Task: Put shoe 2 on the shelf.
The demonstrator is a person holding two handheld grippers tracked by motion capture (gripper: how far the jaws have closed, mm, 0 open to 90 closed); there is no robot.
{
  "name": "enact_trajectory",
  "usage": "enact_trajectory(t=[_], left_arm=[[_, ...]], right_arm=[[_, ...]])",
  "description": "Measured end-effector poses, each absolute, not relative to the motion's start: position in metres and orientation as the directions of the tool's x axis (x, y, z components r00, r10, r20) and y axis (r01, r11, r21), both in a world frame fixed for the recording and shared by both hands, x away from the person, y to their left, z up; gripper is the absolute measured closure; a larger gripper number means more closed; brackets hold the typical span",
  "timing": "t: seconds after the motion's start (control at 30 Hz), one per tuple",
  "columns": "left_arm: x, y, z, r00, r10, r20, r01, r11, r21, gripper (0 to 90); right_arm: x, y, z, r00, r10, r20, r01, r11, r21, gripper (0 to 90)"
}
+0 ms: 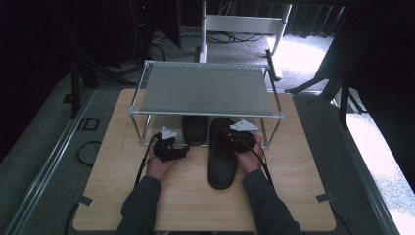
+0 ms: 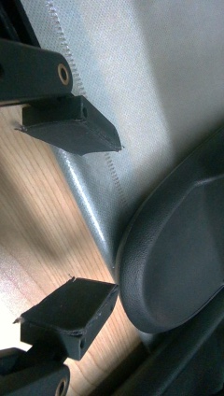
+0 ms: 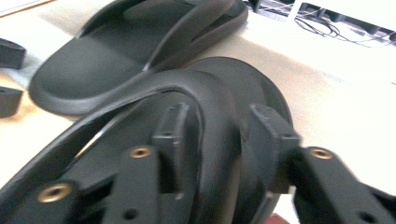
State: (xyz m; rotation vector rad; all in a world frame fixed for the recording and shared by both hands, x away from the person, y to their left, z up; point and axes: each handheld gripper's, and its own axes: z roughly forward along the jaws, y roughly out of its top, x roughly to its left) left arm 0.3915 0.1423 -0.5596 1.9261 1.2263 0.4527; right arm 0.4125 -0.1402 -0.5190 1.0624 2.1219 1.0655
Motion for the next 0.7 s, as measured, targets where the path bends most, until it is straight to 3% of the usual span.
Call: enact_trajectory(t=[0.3,0.7], left_arm=[[0.391,0.142,-0.56,0.467,0.877,-0.109,0.594,-0.22,0.774,27.6],[0.391,0.141,-0.559,0.466,0.879,-0.103,0.594,-0.225,0.773,27.5]], right_arm=[[0.362,-0.148,-0.519,-0.576,0.806,-0.139,0.388,0.419,0.821,40.1],[0.295,-0.153,-0.526,-0.648,0.757,-0.077,0.425,0.444,0.789,20.5]])
